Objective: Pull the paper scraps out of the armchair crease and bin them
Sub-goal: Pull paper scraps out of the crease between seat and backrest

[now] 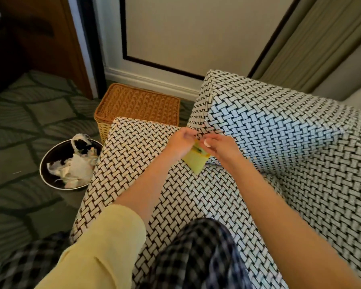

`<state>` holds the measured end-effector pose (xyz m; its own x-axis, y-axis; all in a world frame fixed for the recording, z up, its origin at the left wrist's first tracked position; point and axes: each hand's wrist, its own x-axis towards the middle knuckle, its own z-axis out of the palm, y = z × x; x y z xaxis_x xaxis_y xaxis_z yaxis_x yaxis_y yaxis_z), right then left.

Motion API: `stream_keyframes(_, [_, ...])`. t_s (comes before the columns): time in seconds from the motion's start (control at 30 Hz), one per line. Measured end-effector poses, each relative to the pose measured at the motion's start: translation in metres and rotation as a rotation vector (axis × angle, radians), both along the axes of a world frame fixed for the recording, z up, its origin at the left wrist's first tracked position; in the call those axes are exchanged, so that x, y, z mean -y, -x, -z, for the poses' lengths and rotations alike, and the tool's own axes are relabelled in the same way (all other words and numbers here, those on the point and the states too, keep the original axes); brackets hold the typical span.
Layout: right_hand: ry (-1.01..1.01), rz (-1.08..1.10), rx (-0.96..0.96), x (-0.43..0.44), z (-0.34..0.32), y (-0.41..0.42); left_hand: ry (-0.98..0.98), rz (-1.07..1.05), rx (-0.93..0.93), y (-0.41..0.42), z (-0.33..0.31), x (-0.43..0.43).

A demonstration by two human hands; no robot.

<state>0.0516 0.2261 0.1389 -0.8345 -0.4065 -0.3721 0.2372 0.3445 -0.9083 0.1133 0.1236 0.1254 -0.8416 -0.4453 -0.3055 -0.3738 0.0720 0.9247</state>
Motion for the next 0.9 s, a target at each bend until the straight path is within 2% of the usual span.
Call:
stream_keyframes(0.13, [-0.152, 0.007, 0.077, 0.005, -0.004, 0.003, 0.01, -0.016, 0.009, -0.006, -0.007, -0.005])
stream_keyframes(0.23, [-0.07, 0.06, 0.118, -0.011, -0.021, 0.003, 0.0, -0.03, -0.001, -0.013, -0.016, -0.012])
stream_keyframes(0.33, [0.002, 0.024, 0.106, -0.046, -0.036, -0.001, 0.003, -0.085, -0.028, -0.016, -0.026, -0.029])
stream_keyframes(0.43, [0.035, -0.005, 0.106, -0.089, -0.044, -0.011, -0.186, -0.148, -0.104, -0.023, -0.038, -0.069])
stream_keyframes(0.57, [0.066, -0.002, 0.101, -0.159, -0.046, -0.04, -0.307, -0.013, -0.043, -0.036, -0.033, -0.139])
stream_keyframes(0.8, [0.021, 0.187, 0.187, -0.286, -0.018, -0.097, -0.264, 0.283, 0.076, -0.066, -0.01, -0.249])
stream_keyframes(0.9, [0.036, 0.202, 0.211, -0.328, -0.006, -0.119, -0.201, 0.407, 0.105, -0.074, -0.005, -0.295])
